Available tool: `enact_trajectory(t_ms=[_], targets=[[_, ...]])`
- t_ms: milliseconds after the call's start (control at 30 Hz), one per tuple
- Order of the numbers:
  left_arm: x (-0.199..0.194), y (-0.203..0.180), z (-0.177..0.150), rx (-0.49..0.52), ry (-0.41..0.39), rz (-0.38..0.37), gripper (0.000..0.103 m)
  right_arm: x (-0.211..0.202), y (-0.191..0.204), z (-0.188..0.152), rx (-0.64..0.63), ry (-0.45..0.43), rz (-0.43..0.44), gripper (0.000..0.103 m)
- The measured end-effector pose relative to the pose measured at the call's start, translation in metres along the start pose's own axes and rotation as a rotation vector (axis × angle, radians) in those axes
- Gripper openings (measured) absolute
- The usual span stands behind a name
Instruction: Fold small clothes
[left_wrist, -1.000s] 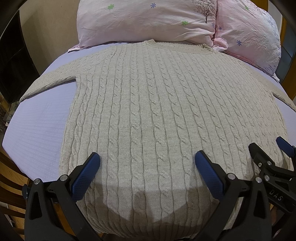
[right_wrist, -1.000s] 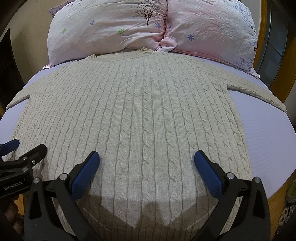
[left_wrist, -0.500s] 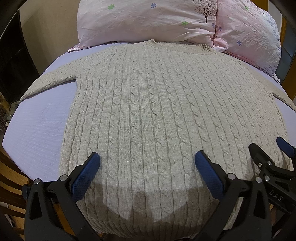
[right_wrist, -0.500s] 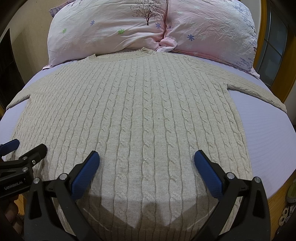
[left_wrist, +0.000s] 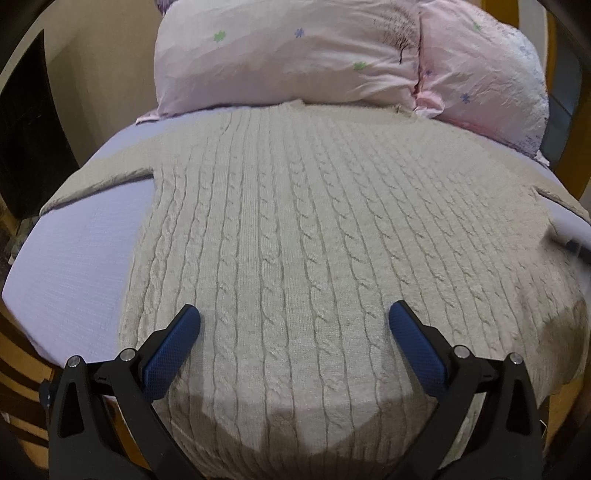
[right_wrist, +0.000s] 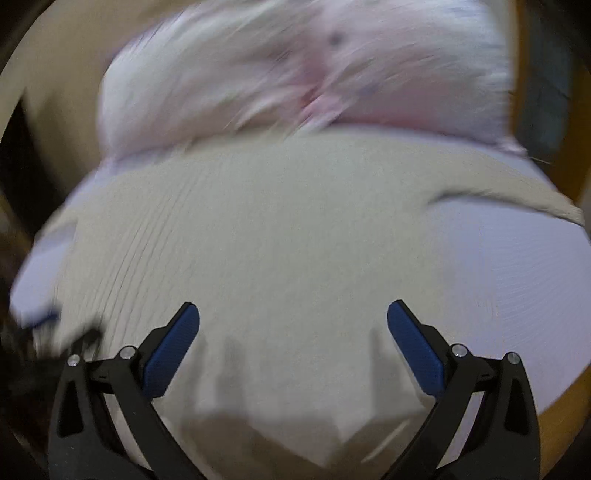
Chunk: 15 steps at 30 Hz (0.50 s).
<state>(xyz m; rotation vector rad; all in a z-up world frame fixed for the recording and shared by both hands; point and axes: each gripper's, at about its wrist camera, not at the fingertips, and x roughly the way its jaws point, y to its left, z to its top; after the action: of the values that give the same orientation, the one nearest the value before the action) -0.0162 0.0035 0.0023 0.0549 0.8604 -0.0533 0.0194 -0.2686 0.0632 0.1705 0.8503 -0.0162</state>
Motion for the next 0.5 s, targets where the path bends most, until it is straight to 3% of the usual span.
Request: enact_trajectory(t_ms=[100,167,233,400,500], targets=[[-0.002,0.010,0.003,-0.036,-0.047,-0.068,0.102,-0.007,-0.096,0.045,0.242,-0.063,-0.082,0.101],[-0.005,0.020,0.007,-0.073,-0.085,-0.134,0.102,0.001,-0.160,0.065,0.415,-0.059,-0.103,0.091],[-0.009,0.033,0.015,-0.121,-0.131,-0.203,0.102,0.019,-0.227,0.083,0.582,-0.030,-0.145,0.071],[-0.010,0.070,0.037,-0.213,-0.203,-0.254,0.102,0.055,-0.332,0.101,0.808,0.019,-0.312,0.061],[-0.009,0.092,0.047,-0.259,-0.231,-0.226,0.102,0.071,-0.368,0.098,0.939,0.025,-0.302,0.058]])
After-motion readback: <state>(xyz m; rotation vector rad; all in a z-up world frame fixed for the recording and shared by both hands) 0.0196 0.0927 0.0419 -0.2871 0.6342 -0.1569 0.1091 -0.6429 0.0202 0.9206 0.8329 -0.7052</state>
